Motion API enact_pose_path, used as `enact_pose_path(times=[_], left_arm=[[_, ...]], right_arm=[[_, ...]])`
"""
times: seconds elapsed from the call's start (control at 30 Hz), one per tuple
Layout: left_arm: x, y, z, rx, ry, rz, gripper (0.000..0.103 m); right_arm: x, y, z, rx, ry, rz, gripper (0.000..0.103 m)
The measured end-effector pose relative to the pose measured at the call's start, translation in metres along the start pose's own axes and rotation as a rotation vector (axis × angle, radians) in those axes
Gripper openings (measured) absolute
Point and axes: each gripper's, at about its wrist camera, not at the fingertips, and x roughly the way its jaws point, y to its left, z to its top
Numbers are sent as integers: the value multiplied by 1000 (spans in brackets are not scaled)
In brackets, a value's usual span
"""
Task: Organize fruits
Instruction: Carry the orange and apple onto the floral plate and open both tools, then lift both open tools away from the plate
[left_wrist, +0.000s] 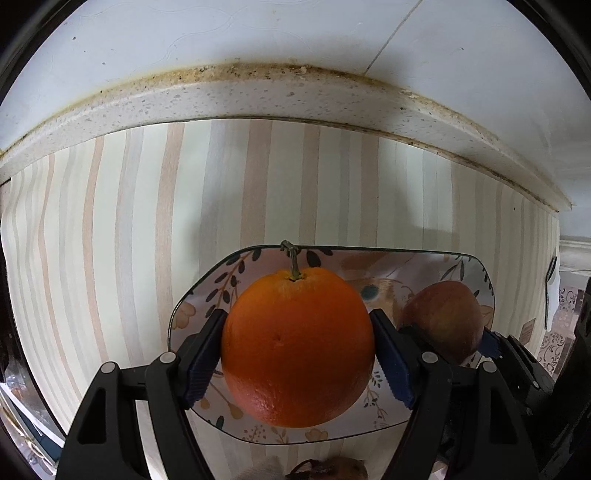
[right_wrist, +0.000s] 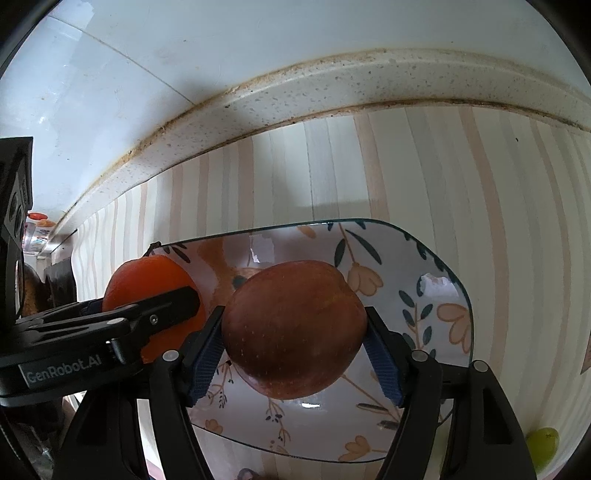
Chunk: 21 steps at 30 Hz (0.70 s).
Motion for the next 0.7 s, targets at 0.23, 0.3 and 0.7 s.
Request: enact_pose_path(times=[0.23,0.3,0.7], left_arm=[[-10,6,6,-10,-5,-31,80],[-22,4,4,3,-25,-25,83],[-84,14,-53,28,-180,71,85]], right_arm=[[-18,8,1,-19,-11,-37,93],[-24,9,-1,-23,-9,-62,93],[-73,16,-49,-74,-34,-127,93]])
